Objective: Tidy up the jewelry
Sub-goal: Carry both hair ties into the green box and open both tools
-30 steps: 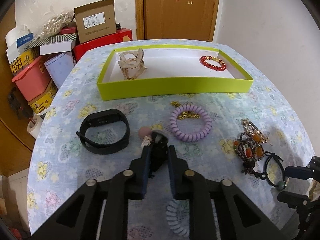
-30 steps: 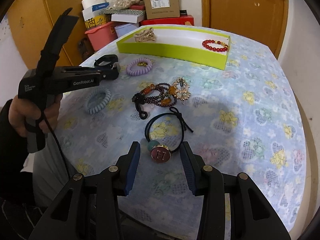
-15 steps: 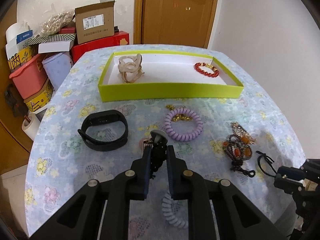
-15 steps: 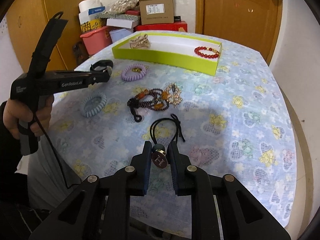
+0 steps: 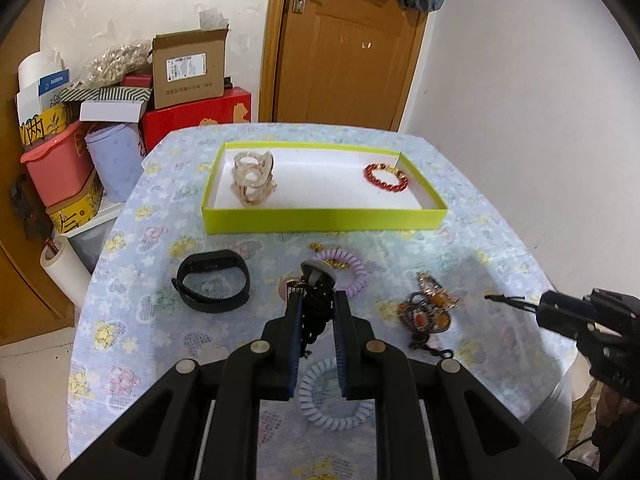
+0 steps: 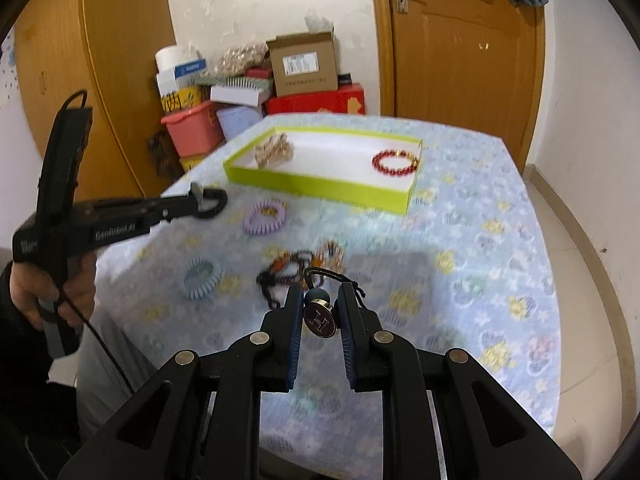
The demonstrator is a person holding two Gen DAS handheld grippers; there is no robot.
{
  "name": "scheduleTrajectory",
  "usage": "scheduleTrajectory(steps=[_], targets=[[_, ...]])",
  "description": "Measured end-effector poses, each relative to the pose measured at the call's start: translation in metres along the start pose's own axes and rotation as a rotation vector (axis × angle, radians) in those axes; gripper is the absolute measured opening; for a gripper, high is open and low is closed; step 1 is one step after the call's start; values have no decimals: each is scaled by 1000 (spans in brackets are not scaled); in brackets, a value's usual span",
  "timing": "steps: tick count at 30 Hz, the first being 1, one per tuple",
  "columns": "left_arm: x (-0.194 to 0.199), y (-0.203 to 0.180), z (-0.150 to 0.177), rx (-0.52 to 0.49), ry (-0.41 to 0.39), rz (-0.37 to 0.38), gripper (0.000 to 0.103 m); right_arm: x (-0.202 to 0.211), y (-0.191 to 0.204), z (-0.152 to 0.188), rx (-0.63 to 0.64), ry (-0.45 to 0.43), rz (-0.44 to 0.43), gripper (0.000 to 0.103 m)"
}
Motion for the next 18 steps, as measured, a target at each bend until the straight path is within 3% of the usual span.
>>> scheduleTrajectory(steps=[9,18], targets=[[7,-4,-17,-14,-28,10,15,7,-11,-27,-14,-50,1,18],[-14,7,-43,-18,-26,3,15,-12,-10,-62,20,-81,-9,18]])
Point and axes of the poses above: each gripper's, at about its wrist camera, not at the fingertips, and x roughly against the way its jaws point, y to its left, z to its underside, the point moved 7 cm from there along -x, roughly the way its jaws point, and after that the axes turned 3 degrees about -x, right-handed, at the moved point
